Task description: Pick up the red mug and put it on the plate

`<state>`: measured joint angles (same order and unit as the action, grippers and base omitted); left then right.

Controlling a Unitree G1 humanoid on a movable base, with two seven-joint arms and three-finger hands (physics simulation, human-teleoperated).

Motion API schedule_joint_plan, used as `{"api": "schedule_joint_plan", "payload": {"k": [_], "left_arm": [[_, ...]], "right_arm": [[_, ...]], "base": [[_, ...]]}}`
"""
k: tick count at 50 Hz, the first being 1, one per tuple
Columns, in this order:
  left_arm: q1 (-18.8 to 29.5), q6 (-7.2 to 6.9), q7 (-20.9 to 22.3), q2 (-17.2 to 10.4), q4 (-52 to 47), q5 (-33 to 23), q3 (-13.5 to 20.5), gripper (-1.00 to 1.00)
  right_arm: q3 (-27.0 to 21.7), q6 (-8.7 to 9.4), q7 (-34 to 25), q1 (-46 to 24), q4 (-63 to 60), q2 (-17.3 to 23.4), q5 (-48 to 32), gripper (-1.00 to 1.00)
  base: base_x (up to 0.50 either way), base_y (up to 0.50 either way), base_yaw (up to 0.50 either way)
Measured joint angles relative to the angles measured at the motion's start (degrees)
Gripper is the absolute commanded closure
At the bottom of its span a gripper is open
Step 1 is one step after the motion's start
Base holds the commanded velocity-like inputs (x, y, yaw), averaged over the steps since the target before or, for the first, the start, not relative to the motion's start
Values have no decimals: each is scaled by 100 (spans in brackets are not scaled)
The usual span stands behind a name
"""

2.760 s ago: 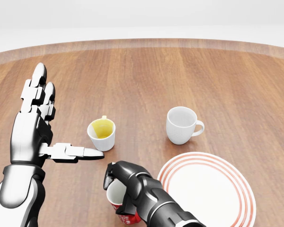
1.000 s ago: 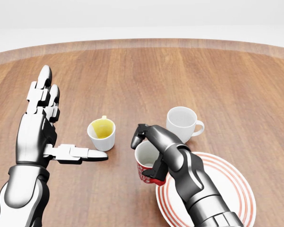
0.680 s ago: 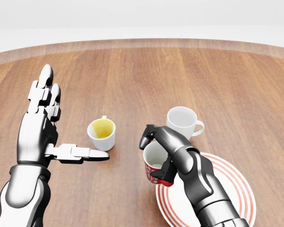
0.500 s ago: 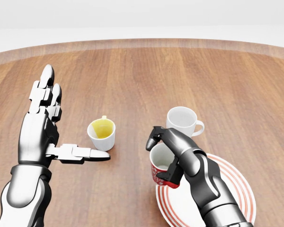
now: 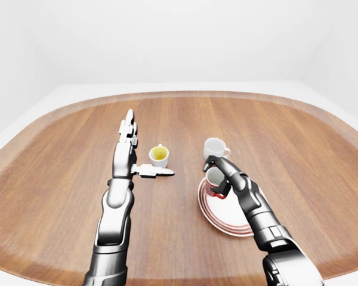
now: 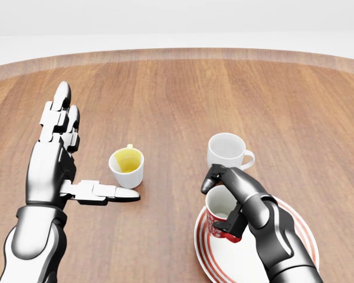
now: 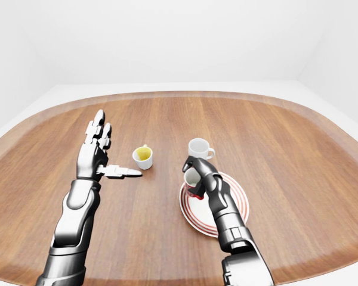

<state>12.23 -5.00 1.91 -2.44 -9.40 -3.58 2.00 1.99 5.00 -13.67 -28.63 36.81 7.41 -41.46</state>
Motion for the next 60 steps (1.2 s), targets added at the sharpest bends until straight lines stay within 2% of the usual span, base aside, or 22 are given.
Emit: {"api": "schedule_joint_plan", "payload": {"k": [60], "left_arm": [[50,0,-17,41,218,-49,-57,-100]], "right_arm": [[-389,0,-543,915,-1461,438,-153,100]], "base": [[0,0,0]]}}
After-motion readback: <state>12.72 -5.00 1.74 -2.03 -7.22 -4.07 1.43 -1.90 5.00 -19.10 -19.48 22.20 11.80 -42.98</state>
